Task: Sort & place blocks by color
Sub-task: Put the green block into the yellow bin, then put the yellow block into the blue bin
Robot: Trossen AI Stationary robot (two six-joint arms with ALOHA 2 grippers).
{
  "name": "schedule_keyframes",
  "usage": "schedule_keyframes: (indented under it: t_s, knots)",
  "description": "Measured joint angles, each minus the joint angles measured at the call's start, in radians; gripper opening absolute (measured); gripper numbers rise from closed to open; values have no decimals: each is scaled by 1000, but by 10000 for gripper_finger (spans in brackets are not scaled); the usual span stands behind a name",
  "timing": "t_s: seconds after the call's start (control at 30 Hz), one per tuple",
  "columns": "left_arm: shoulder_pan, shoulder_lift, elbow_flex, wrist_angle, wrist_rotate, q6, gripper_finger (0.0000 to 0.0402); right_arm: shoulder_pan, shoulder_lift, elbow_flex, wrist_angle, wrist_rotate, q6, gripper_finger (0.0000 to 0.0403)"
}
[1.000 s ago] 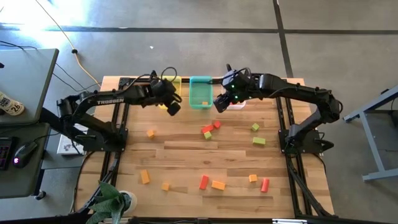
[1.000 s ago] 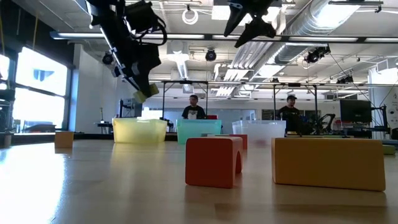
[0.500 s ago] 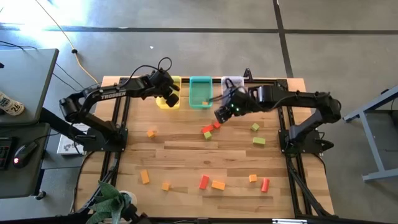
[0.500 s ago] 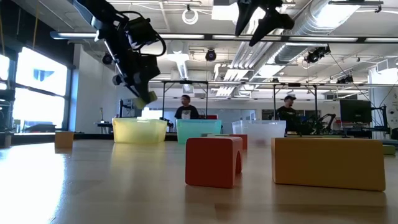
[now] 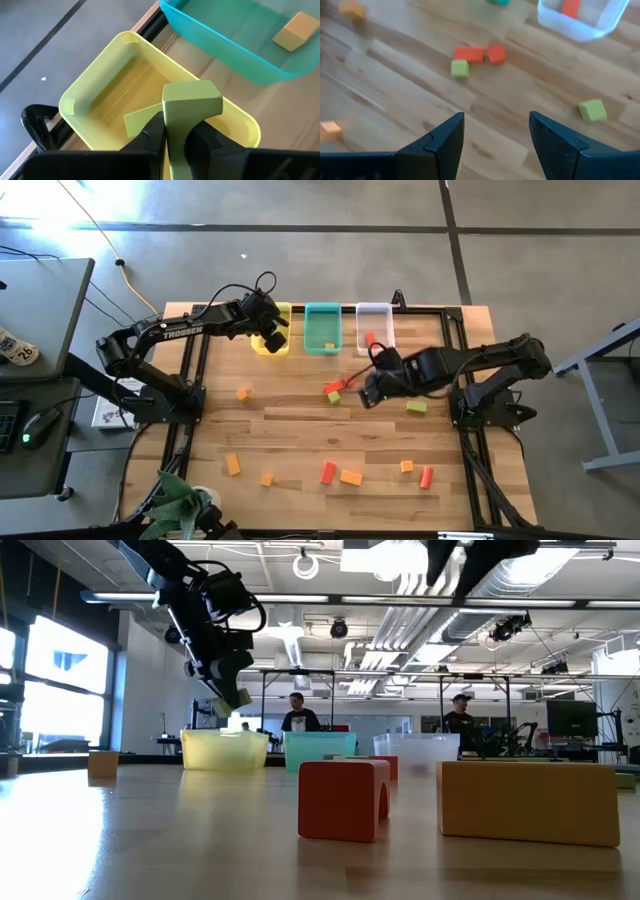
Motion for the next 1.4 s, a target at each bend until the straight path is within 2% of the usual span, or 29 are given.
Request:
schedule_keyframes:
  t_s: [0.13,0.4,0.6,0.8,0.93,1.1,1.3,1.4]
  knots:
    - [0,0,0,0,25,3,52,58,0,0,-62,-22,58,210]
    - [-1,0,0,2,30,1,117,170,1,-1,-165,-15,206,210]
    - [-1,0,0,4,27,-30,144,244,1,-73,-179,-69,245,210]
    - [-21,0,2,2,36,-78,149,301,2,-193,-144,-192,282,210]
    - [-43,0,30,-2,85,-88,146,340,2,-259,-68,-256,281,210]
    - [-82,0,84,-2,129,-172,145,380,1,-337,60,-327,325,210]
    - [-146,0,138,-2,147,-211,145,431,1,-413,194,-336,457,210]
    - [-175,0,150,-1,147,-212,145,452,1,-426,206,-327,519,210]
